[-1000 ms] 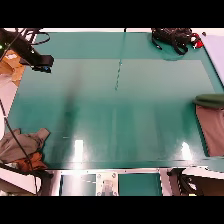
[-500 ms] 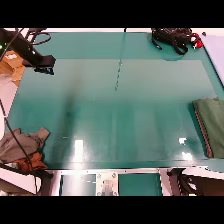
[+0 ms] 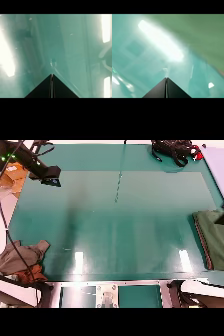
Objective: Fold the shirts.
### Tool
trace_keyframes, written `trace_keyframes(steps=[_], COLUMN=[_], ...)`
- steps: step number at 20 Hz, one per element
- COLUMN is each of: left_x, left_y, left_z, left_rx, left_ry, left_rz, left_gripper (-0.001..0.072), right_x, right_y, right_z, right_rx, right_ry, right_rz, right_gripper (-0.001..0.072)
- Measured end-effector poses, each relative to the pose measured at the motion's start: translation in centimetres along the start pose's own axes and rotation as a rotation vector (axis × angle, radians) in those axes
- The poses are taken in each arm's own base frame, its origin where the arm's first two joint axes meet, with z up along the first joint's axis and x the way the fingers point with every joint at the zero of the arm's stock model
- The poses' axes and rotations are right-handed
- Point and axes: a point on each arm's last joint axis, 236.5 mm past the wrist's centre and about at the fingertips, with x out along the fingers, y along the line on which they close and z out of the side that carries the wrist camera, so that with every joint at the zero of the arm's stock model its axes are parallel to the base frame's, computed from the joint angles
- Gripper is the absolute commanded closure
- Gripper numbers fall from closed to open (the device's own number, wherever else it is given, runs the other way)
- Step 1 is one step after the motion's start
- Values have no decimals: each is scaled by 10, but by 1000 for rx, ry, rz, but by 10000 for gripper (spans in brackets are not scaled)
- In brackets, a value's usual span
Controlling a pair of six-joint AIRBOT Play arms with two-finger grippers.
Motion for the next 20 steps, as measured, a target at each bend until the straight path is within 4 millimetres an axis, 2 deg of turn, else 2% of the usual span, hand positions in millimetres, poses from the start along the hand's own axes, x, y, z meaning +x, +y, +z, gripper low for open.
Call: trace_keyframes(steps=[3, 6, 8, 9, 11, 13, 15, 17, 20], left_x=[7, 10, 13, 16, 22, 30, 37, 42, 46], left_y=[-27, -51, -61, -59, -60, -58, -54, -52, -51], left_z=[-15, -40, -64, -78, -116, -149, -171, -182, -184], left_rx=[23, 48, 44, 29, -7, -46, -73, -88, -97], left_ry=[71, 119, 137, 143, 166, 165, 156, 142, 108], left_rz=[-4, 13, 16, 30, 33, 37, 43, 44, 42], left_gripper=[685, 685, 685, 685, 685, 684, 684, 684, 684], right_x=[29, 54, 67, 71, 79, 85, 89, 91, 92], right_y=[58, 87, 95, 99, 106, 111, 114, 115, 116], right_z=[-41, -93, -123, -138, -162, -178, -191, -199, -204], right_rx=[-230, -405, -493, -536, -608, -664, -709, -733, -748], right_ry=[-6, 3, 7, 12, 10, 11, 20, 26, 28], right_rz=[19, 26, 34, 41, 56, 64, 67, 68, 69], right_gripper=[692, 692, 692, 692, 691, 691, 691, 691, 690])
